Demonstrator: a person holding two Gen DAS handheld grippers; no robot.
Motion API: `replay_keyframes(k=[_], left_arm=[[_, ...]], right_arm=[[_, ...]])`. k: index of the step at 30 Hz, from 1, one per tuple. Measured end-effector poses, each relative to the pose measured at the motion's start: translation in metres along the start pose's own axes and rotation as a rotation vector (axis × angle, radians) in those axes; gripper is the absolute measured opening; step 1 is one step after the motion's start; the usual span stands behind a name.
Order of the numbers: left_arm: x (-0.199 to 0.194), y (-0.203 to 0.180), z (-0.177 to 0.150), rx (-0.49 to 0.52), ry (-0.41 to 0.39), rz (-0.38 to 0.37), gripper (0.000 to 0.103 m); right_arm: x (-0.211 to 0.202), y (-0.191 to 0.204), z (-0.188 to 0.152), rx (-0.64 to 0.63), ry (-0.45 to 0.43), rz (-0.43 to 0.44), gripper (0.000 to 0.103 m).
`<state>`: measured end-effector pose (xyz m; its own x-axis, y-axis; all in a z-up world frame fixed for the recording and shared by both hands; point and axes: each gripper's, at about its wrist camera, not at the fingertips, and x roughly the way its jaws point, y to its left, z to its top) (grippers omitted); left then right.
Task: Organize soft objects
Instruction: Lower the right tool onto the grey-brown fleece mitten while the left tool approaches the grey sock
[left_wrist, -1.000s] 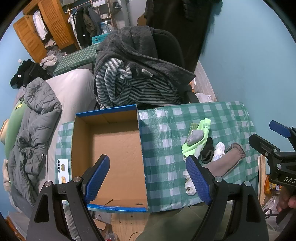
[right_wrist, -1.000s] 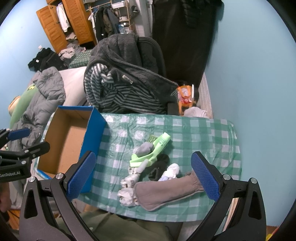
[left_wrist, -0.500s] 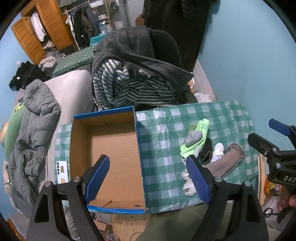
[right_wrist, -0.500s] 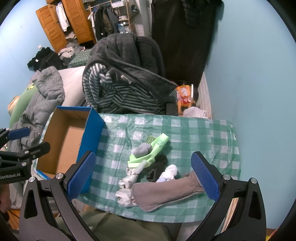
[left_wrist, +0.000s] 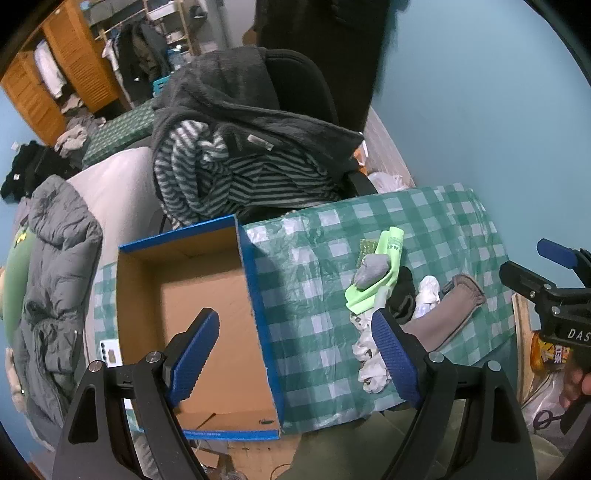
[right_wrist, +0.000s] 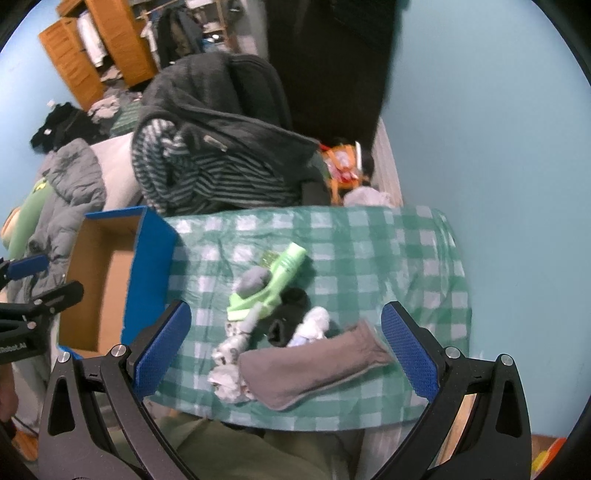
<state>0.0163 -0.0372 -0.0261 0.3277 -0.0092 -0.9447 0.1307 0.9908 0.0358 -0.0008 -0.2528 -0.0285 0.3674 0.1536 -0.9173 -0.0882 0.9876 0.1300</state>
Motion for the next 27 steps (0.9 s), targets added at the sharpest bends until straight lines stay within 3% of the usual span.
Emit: replay_keyframes(k=[12,27], left_arm=[[0.044,-0.018,0.006,0.091,0.046,-0.025,0.086],[0.096,-0.050,0.014,0.181,0.073,-0.049,0.086]], right_arm=[[0.036,-0.061,-0.027,0.192,0.102,-0.063,0.102],[0.095,-0.095,-0.061,0.401,0.216,-0.063,0.102]])
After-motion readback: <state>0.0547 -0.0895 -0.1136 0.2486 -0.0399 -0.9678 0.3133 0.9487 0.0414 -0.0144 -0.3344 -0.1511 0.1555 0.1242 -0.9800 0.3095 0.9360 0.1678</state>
